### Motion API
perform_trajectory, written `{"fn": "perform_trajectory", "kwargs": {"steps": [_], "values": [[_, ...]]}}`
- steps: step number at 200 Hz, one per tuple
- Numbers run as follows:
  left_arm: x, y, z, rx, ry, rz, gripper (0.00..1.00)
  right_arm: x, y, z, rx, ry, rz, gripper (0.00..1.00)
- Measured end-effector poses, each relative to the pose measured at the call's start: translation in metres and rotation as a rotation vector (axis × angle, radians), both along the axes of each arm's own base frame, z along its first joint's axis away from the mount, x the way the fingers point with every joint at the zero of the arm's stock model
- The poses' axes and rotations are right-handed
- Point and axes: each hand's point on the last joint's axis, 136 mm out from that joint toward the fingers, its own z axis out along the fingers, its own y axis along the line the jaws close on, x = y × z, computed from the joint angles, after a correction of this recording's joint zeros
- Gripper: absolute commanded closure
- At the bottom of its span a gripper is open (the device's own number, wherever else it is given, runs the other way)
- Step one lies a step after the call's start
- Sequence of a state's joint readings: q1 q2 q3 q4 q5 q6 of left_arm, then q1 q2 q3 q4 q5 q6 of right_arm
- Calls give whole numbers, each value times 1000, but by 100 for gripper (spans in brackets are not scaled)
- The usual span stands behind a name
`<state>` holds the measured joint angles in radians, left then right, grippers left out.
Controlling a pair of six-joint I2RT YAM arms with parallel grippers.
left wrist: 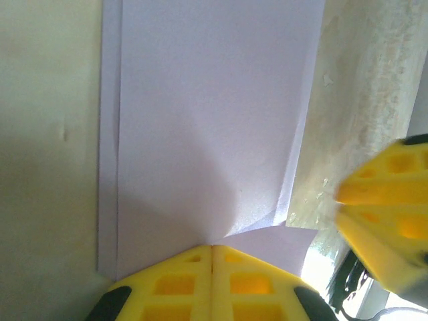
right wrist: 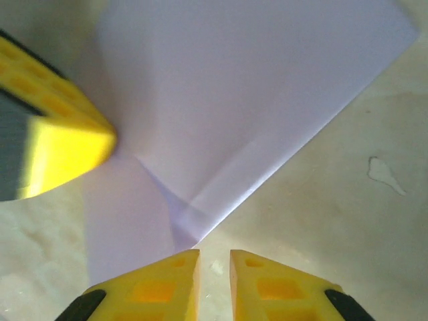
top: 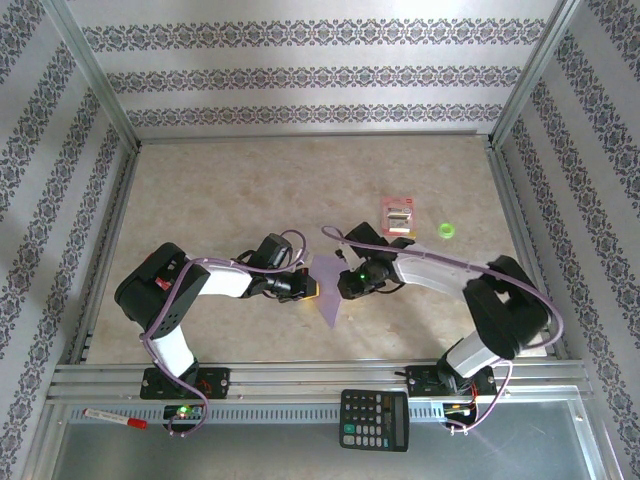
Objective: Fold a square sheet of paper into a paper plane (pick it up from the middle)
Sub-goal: Third fold the triangle at the center of the table.
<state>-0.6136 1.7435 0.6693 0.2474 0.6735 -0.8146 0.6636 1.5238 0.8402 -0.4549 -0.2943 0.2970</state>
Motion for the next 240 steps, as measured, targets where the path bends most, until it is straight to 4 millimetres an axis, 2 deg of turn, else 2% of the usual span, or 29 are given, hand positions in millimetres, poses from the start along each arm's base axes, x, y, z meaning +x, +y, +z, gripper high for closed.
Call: {"fn": "perform_trajectory", "kwargs": {"steps": [19,34,62,83,108,141,199,240], "values": [[0,0,0,0,0,0,100,-3,12,21,80,-42,7,82],[0,0,0,0,0,0,100,-12,28,26,134,-39,31,83],[0,0,0,0,0,0,100,-36,59,18,192,15,88,86],[0,-1,0,-2,1,-2,100,-41,72,8,210,47,97,89],[0,-1,0,-1,-1,-4,100,-40,74,-7,198,71,83,92],[0,-1,0,0,-2,-7,100,-49,63,-31,160,111,73,94],[0,-1,0,13,1,-22,100,-51,62,-31,204,84,58,95],[0,-1,-1,18,-1,-31,100,-61,58,-31,214,68,53,95]]}}
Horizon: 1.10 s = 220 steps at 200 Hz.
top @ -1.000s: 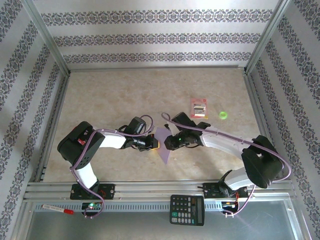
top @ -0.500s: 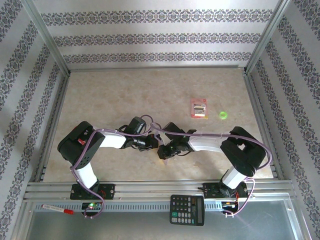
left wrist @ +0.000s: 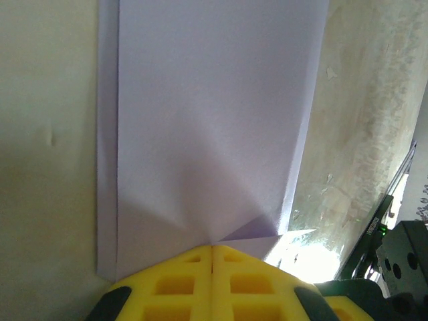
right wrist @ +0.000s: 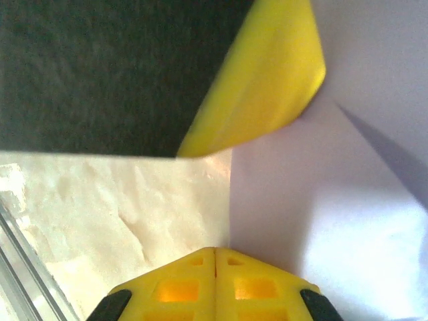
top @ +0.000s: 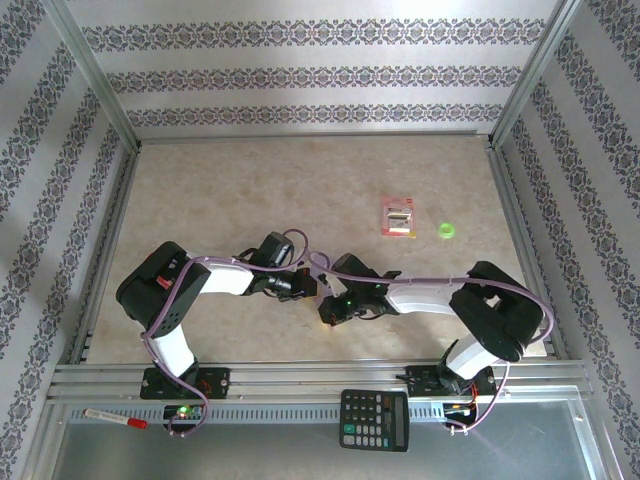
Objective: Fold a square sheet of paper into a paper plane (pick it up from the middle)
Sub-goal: Third fold the triangle at the center of the table.
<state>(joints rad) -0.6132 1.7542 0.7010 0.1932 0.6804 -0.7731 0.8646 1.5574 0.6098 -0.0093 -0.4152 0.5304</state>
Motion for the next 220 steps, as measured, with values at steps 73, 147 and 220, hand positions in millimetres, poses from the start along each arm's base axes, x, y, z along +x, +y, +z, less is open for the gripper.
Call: {"fn": "perform_trajectory", "kwargs": {"steps": [73,147,220], "values": [[1,1,0,8,-1,-6,100,-24,-10,0,2,1,-17,98],[1,1,0,12,-7,-15,100,-41,-30,11,-15,38,-35,99],[1,1,0,11,-7,-15,100,11,-2,34,96,3,-108,100]]}}
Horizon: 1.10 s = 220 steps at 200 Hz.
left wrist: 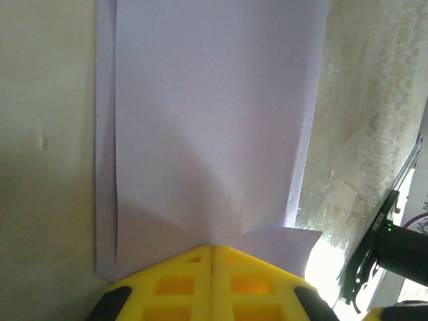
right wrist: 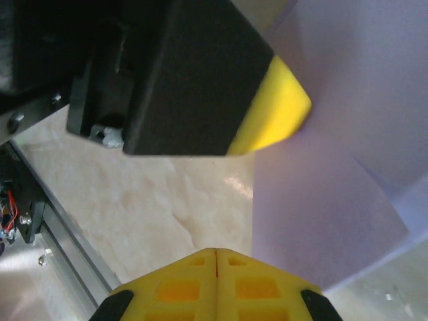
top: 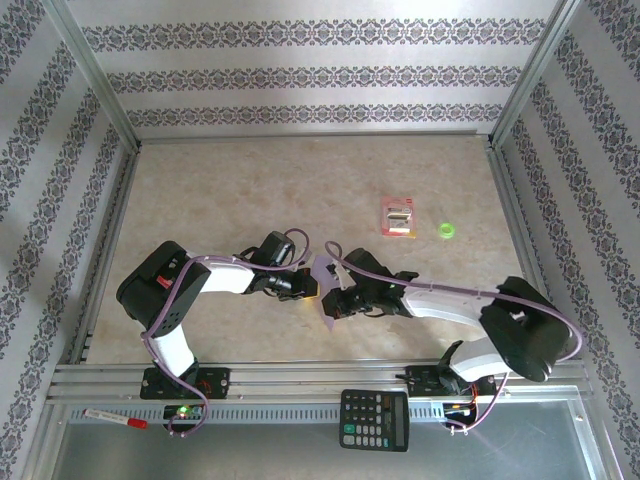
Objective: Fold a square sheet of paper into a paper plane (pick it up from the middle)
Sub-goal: Third fold the triangle at the center of the table.
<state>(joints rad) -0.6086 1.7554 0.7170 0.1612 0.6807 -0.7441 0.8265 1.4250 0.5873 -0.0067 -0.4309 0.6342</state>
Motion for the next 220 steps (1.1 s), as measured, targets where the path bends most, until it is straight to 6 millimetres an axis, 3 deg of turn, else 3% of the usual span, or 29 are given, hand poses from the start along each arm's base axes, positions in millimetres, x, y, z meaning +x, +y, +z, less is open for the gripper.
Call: {"fn": "perform_trajectory", "kwargs": {"steps": [53,141,220], "values": [[3,0,1,11,4,5,100,-4,-5,-34,-54,67,-7,100],[9,-1,1,21,45,0,98,-4,-9,-35,-14,52,-25,100],[41,23,2,-10,59,77,89,-4,-17,-35,-37,43,-41,100]]}}
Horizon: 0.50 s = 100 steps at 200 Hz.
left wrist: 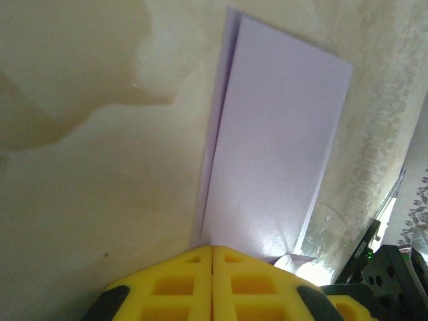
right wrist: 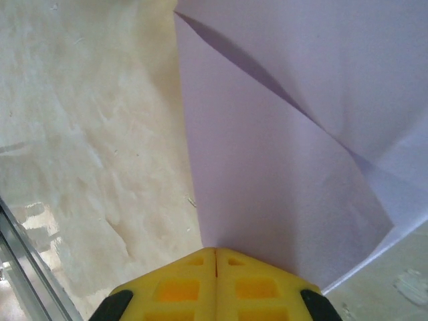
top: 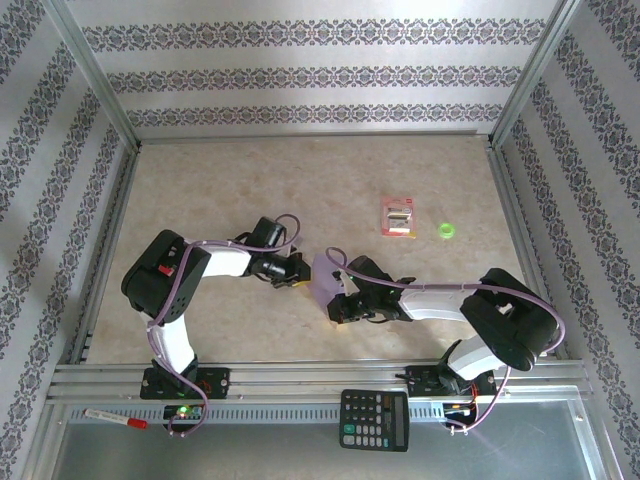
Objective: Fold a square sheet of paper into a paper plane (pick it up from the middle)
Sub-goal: Third fold the triangle at the center of the table.
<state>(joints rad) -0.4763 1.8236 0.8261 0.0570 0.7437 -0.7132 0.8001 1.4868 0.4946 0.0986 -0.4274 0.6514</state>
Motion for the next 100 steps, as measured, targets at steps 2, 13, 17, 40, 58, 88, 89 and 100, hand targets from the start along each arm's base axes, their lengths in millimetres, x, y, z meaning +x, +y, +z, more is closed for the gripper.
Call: {"fn": "perform_trajectory", "kwargs": {"steps": [2,13,17,40,58,88,89,100], "values": [[0,0,0,-2,1,2,88,0,0,0,-1,0,1,100],[5,5,2,-7,0,15,84,-2,-1,0,-6,0,15,100],[7,7,3,-8,-3,22,82,-3,-1,1,-8,1,23,100],[19,29,13,28,-59,93,75,-7,0,2,-38,9,89,100],[18,45,31,47,-118,140,70,-11,-3,4,-80,15,147,100],[-6,52,59,16,-185,161,64,-5,-10,29,-56,-38,165,78],[-7,51,60,15,-186,160,64,-4,-10,30,-55,-39,162,77],[-16,51,61,9,-188,161,63,7,-15,45,-26,-83,126,75]]}}
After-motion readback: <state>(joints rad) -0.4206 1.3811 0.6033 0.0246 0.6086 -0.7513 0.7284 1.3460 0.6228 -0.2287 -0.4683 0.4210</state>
